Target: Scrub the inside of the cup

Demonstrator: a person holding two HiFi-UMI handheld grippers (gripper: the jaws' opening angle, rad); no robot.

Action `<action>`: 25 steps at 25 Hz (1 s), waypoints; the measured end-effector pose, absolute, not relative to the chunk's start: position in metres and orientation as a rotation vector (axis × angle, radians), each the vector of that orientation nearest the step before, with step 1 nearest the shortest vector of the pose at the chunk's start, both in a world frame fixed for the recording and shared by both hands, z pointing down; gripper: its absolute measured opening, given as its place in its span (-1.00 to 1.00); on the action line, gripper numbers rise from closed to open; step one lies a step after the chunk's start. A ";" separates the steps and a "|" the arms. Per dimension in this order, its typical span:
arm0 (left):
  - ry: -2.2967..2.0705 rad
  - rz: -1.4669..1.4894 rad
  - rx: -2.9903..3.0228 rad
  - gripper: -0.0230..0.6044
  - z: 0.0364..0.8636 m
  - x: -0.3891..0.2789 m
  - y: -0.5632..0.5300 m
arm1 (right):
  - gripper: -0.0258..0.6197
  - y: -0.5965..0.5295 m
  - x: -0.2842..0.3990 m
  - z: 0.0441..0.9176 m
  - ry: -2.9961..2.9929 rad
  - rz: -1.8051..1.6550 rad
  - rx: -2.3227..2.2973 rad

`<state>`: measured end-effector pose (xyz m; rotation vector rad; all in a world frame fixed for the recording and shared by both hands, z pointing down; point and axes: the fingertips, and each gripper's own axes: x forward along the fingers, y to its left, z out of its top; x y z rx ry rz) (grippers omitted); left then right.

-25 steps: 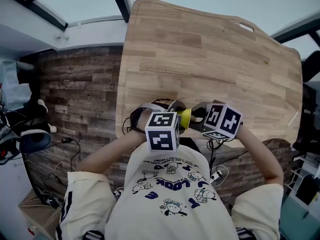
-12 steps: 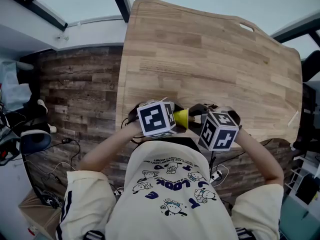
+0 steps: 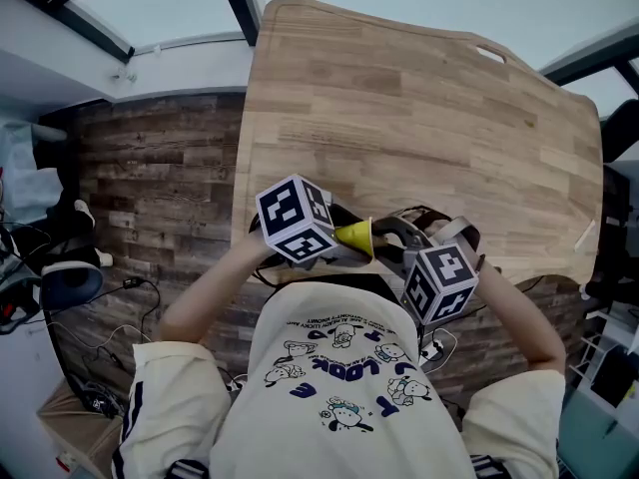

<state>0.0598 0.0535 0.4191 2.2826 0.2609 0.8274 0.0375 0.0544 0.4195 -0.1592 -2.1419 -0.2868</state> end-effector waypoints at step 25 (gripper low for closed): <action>0.422 0.571 2.065 0.02 0.408 0.055 0.056 | -0.66 0.054 0.031 0.408 -1.987 -1.069 -0.187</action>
